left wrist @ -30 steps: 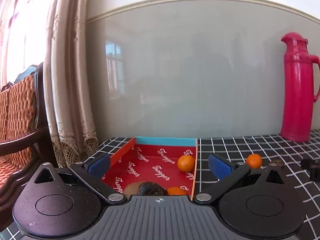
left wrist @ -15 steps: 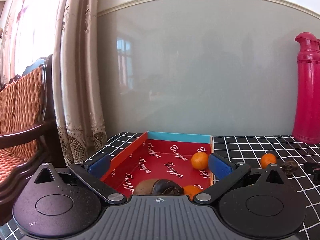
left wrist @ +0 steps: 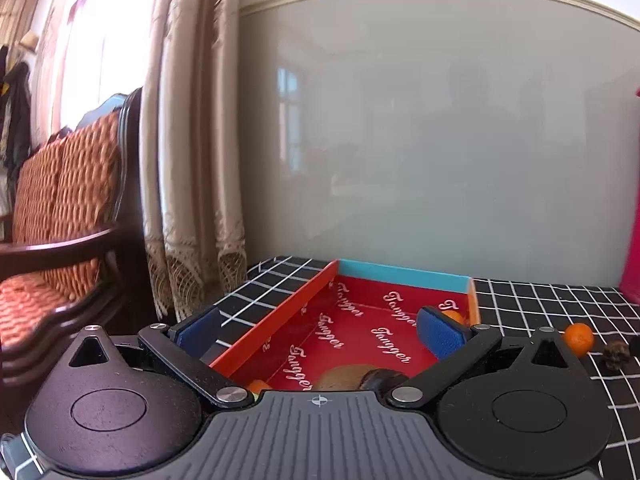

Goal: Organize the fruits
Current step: 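Move the right gripper to the dark brown nut and close on it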

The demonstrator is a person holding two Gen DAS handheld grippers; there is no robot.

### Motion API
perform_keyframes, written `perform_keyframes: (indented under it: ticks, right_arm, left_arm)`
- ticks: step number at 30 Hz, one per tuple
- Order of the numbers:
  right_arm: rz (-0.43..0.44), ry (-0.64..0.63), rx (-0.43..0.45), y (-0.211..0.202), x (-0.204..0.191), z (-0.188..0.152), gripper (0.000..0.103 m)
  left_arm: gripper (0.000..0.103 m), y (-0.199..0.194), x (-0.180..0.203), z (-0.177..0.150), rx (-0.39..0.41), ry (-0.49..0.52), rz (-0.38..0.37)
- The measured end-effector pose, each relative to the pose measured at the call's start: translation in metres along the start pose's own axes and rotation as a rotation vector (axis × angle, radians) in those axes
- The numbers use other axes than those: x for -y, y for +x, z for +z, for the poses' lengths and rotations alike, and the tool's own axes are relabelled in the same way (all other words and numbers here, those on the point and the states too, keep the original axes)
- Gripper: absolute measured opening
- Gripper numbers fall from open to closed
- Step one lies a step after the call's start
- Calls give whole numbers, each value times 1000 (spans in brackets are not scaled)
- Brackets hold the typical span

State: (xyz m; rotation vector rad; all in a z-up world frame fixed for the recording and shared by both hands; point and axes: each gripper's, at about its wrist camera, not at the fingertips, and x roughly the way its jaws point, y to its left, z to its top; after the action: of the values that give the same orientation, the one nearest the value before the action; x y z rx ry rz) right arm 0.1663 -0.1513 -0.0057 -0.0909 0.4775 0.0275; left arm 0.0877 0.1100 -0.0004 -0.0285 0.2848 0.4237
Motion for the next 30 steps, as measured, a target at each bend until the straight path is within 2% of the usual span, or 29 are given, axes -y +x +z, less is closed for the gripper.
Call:
perform_keyframes:
  ticks: [6,11,22,30]
  right_arm:
    - [3,-14,-27,15,-6,2,65]
    - [-1,-22,-45,27,-8,4,63]
    - [-4,-27,-98,52,-10,4,60]
    - [1,-16,-131,65,-11,3,52]
  left_arm:
    - [103,8,-4,0,15,-20,80]
    - [103,18,-9,1,-20,-50,77]
    - [103,30,-20,2,-32,-85,114]
    - [103,35,-28,1,-42,-106,127]
